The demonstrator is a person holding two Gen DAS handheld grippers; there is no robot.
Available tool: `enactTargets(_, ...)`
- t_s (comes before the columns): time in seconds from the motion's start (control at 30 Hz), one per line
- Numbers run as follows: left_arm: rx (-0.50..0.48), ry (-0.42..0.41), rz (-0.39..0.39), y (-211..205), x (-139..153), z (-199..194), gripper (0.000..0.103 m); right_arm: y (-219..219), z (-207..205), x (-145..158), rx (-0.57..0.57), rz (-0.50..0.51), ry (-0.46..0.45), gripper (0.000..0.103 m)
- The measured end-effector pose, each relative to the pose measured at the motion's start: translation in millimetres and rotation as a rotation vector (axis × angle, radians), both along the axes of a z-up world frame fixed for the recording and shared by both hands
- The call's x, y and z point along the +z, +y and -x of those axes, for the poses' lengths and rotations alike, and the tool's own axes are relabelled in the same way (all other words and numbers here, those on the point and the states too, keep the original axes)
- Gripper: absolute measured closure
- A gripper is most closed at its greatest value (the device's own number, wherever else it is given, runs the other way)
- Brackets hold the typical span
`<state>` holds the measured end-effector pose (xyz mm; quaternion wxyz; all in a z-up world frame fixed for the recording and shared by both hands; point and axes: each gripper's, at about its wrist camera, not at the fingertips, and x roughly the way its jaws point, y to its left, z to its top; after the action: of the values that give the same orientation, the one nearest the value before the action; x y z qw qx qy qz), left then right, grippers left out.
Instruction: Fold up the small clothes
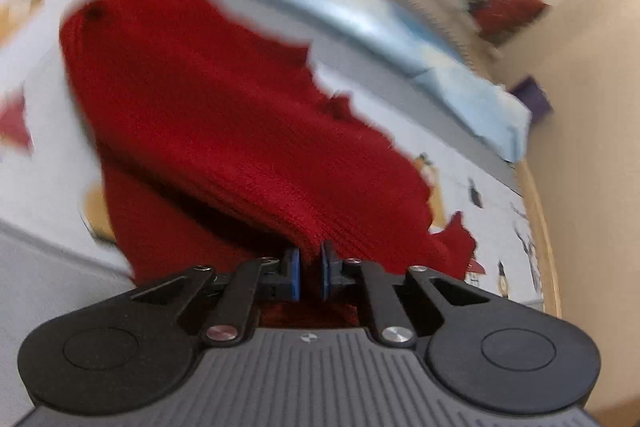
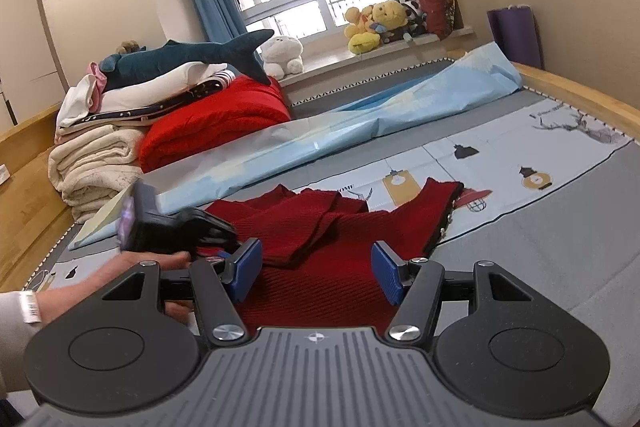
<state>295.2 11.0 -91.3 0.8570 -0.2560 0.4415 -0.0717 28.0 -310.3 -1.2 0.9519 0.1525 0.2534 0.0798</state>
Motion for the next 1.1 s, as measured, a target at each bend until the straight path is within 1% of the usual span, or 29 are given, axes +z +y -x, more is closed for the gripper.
enactTargets(0.03,-0.022,-0.043,-0.027,9,15,9,0.094,1,-2,0,0.0,-0.006,0.004,0.04)
enactTargets(0.1,-0.058,-0.092,-0.066,38,39,30,0.095,5,-4,0,0.006,-0.019,0.005,0.04)
enactTargets(0.13,-0.081,-0.108,-0.107,53,52,46,0.095,7,-5,1,0.008,-0.019,0.001,0.04)
enactTargets(0.2,-0.125,-0.129,-0.196,87,69,77,0.095,12,-5,0,0.006,-0.018,0.001,0.04)
enactTargets(0.23,-0.139,-0.127,-0.229,102,74,90,0.095,14,-6,0,0.005,-0.023,0.006,0.04)
enactTargets(0.3,-0.157,-0.095,-0.344,139,82,123,0.095,17,-7,-2,-0.002,-0.036,0.019,0.04)
enactTargets(0.33,-0.159,-0.077,-0.399,151,82,135,0.095,19,-7,-3,-0.008,-0.04,0.025,0.04)
enactTargets(0.4,-0.151,-0.03,-0.542,178,75,162,0.097,24,-7,-6,-0.017,-0.044,0.039,0.04)
enactTargets(0.43,-0.134,0.013,-0.574,192,67,172,0.098,25,-6,-7,-0.021,-0.044,0.045,0.04)
enactTargets(0.5,-0.112,0.153,-0.544,221,45,188,0.098,28,-7,-10,-0.031,-0.044,0.061,0.04)
enactTargets(0.53,-0.137,0.183,-0.549,231,38,195,0.098,29,-8,-12,-0.035,-0.048,0.074,0.04)
enactTargets(0.6,-0.191,0.206,-0.618,236,28,206,0.098,31,-16,-20,-0.033,-0.062,0.125,0.04)
enactTargets(0.63,-0.198,0.223,-0.634,238,24,209,0.098,33,-22,-26,-0.021,-0.067,0.163,0.04)
enactTargets(0.73,-0.236,0.225,-0.637,239,15,222,0.098,42,-48,-49,0.047,-0.056,0.31,0.04)
enactTargets(0.83,-0.214,0.234,-0.612,237,14,225,0.097,50,-74,-82,0.092,-0.061,0.479,0.04)
enactTargets(0.9,-0.219,0.237,-0.617,228,12,219,0.096,56,-84,-101,0.102,-0.06,0.568,0.04)
enactTargets(0.93,-0.225,0.241,-0.633,222,11,216,0.096,61,-87,-107,0.103,-0.056,0.603,0.04)
enactTargets(1.03,-0.24,0.25,-0.685,213,5,210,0.095,77,-90,-119,0.125,-0.033,0.652,0.04)
enactTargets(1.1,-0.232,0.254,-0.704,210,3,207,0.091,91,-90,-124,0.15,-0.026,0.675,0.04)
